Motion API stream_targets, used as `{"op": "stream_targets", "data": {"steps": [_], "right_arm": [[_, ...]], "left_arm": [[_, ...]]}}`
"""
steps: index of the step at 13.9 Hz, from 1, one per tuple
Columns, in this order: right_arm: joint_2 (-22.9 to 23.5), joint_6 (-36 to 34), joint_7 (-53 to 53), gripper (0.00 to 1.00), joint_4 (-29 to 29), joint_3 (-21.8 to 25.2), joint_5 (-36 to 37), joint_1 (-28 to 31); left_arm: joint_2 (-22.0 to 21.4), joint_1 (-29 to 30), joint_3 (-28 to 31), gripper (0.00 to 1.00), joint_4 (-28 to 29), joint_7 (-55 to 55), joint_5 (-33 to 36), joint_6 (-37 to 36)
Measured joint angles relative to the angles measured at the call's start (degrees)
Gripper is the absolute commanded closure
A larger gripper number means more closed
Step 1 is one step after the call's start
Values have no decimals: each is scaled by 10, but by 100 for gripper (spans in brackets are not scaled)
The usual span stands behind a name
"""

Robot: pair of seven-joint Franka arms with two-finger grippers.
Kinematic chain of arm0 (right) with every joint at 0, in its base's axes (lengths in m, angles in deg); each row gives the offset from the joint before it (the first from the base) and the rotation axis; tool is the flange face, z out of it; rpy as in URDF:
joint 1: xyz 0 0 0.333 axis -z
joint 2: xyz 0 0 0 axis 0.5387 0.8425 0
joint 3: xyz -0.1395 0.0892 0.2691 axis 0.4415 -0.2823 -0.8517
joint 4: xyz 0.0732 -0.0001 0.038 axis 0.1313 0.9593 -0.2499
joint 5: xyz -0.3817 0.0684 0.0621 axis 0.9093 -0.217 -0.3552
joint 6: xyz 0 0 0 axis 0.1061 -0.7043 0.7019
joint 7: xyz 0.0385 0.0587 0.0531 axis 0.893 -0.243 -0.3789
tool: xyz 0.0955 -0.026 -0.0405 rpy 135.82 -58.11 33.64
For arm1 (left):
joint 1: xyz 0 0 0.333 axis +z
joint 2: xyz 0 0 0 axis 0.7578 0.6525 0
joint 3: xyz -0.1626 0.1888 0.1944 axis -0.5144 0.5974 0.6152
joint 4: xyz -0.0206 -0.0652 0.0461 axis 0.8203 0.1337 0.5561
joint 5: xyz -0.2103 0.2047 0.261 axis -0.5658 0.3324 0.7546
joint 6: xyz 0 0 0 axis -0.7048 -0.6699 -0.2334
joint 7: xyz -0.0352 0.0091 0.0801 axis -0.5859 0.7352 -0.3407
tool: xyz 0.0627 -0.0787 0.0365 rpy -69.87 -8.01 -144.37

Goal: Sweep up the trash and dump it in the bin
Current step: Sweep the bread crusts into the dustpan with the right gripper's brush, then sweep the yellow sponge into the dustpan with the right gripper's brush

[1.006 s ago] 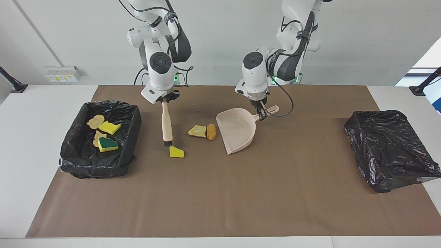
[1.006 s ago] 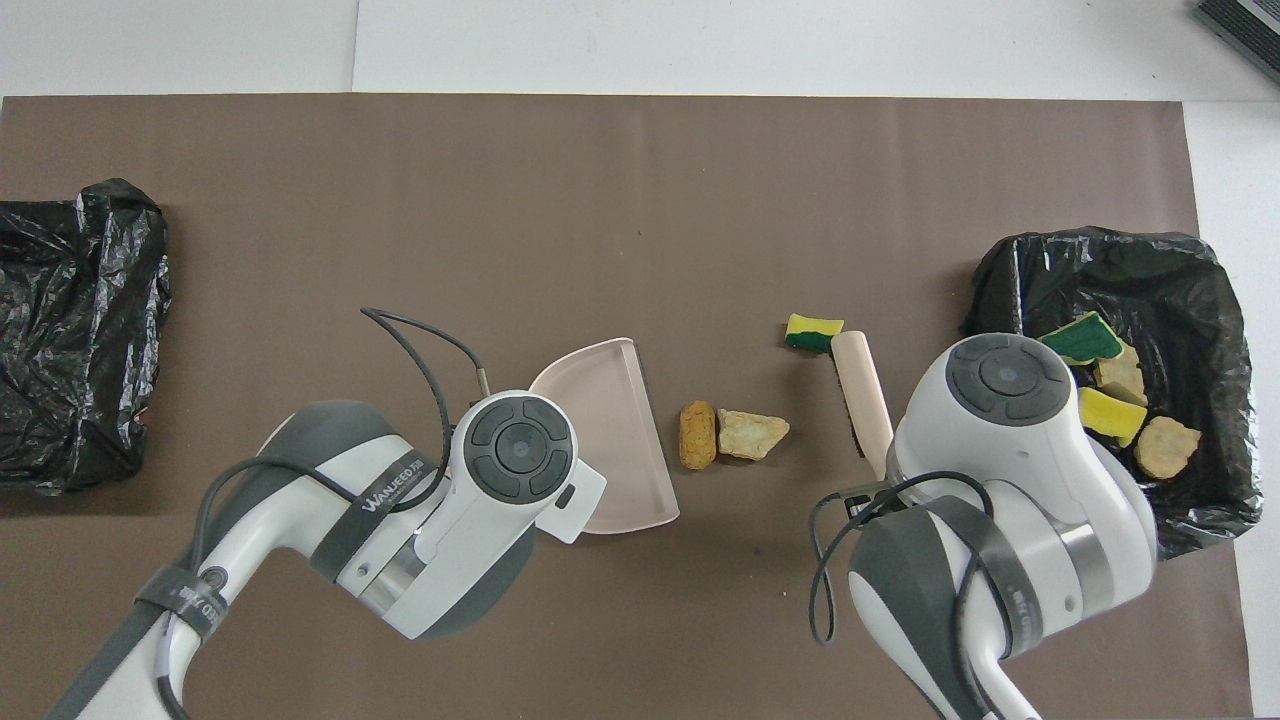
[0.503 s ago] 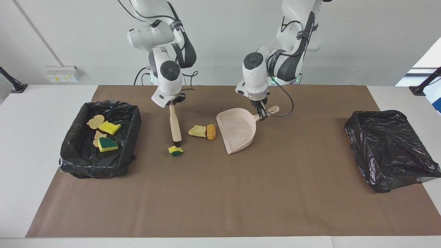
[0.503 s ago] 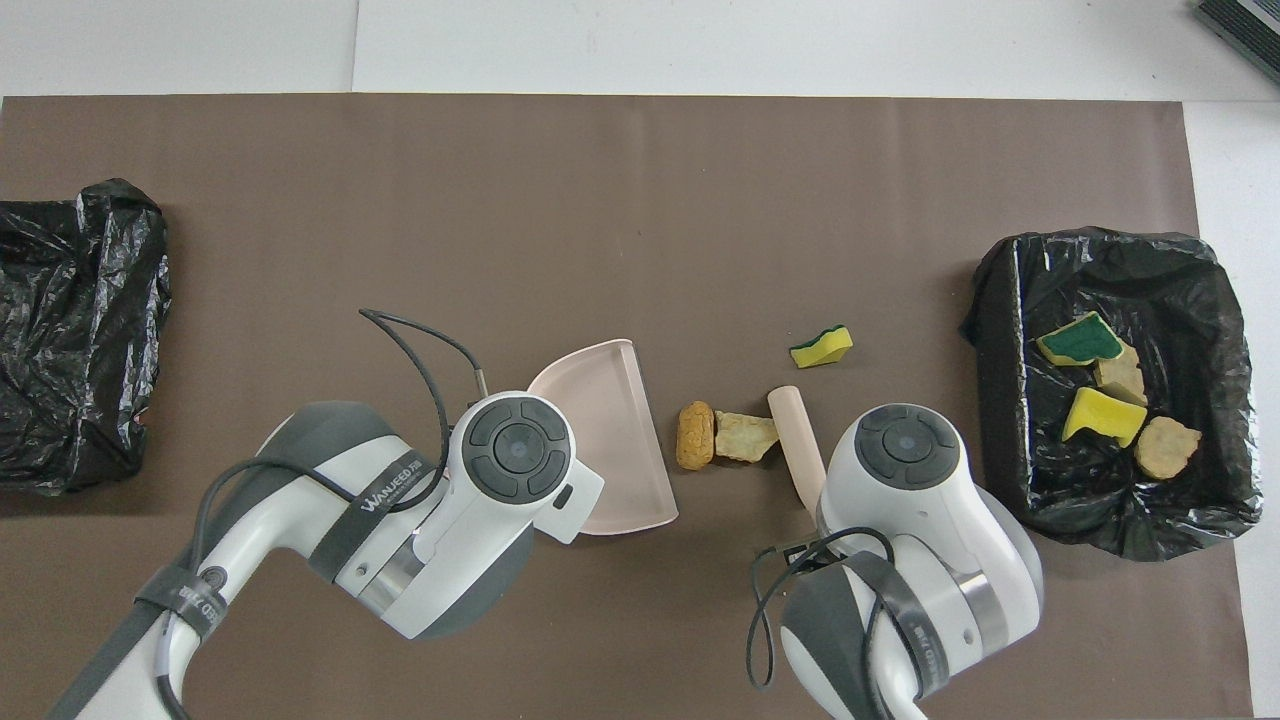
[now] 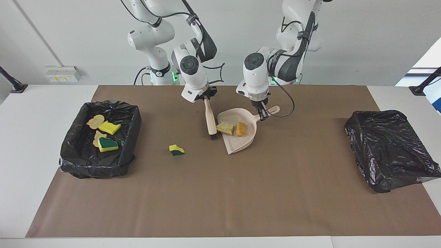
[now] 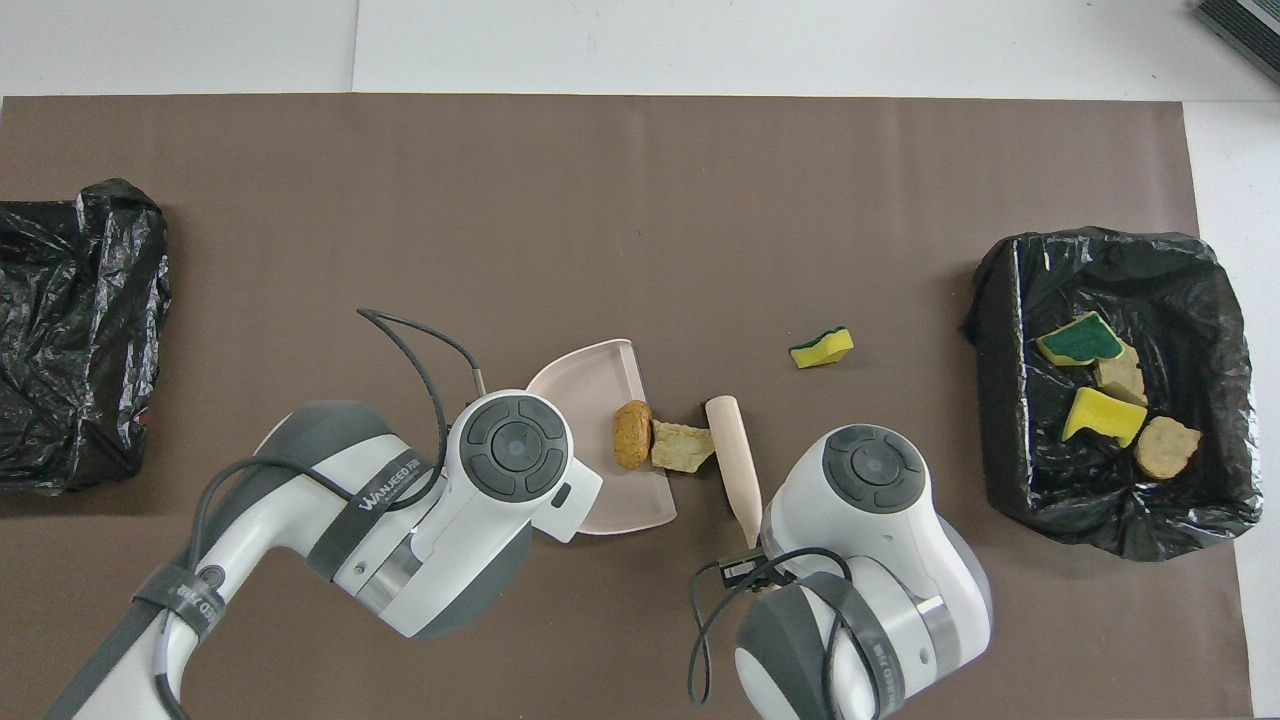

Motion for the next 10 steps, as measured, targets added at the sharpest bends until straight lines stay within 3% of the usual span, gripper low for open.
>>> {"op": "stream_targets", "data": {"steps": [4,6,10], "right_arm": [[-9,-46,14,100,-36,9,35,8],[-21,-91,14,100,-59,10,120,41],[-15,-81,-57,100,-72,12,286,113]], "left_arm": [[0,1,1,100,1,-3,0,7],[0,3,2,100,2,-2,0,19],[1,18,5,100,6,-2,0,34]]}}
